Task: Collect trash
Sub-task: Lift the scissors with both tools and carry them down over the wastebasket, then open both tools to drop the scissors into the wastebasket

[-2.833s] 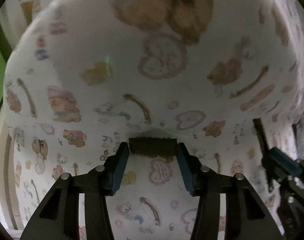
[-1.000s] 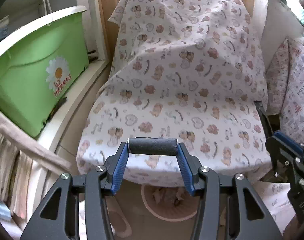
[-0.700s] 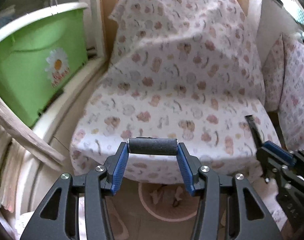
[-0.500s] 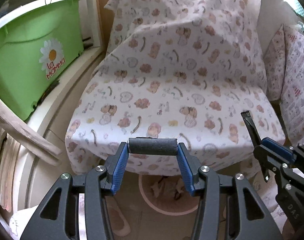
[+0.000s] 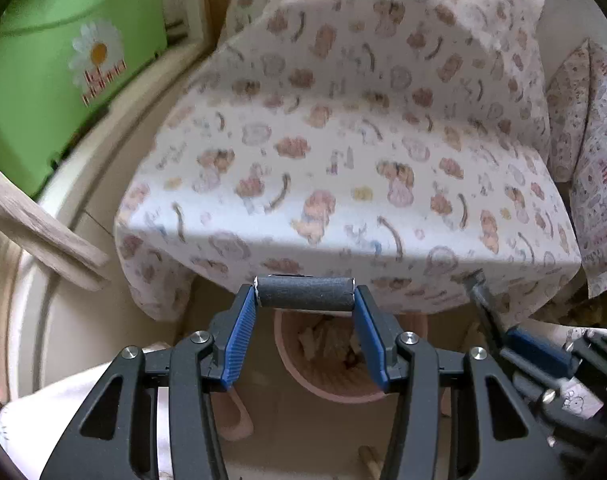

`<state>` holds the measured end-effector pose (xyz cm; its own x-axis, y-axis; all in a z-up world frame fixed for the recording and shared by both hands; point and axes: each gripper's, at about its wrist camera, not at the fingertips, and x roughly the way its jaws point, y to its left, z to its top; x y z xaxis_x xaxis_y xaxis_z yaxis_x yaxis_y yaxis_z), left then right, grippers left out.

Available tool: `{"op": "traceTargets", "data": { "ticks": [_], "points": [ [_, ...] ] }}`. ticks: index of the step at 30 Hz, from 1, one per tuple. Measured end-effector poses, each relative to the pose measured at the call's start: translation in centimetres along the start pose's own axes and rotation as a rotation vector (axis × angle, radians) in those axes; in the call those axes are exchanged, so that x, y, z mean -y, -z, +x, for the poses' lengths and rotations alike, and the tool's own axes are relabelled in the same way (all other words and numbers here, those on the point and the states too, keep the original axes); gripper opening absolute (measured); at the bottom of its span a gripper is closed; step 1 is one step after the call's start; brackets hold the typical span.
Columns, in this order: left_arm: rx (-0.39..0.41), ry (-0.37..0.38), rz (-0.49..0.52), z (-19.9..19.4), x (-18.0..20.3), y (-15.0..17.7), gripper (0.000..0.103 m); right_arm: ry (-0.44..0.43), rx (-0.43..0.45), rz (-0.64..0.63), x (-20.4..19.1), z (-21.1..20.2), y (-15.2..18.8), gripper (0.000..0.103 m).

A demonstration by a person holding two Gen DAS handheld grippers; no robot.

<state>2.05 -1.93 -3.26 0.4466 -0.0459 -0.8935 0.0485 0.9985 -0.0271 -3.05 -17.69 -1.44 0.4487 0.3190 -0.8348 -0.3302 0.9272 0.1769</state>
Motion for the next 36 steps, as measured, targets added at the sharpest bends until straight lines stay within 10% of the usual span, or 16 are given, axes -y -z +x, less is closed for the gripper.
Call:
{"op": "traceTargets", "data": {
  "ticks": [21,36],
  "points": [
    [-0.308,-0.057,0.014,10.3,0.6,2.7,0.048,0.082,-0.409,0.127,3.4,10.8,4.1,0.018],
    [-0.362,-0.062,0.013,12.8,0.8,3.1,0.052,0.156,-0.436,0.105,4.1,14.4,3.6,0.020]
  ]
}}
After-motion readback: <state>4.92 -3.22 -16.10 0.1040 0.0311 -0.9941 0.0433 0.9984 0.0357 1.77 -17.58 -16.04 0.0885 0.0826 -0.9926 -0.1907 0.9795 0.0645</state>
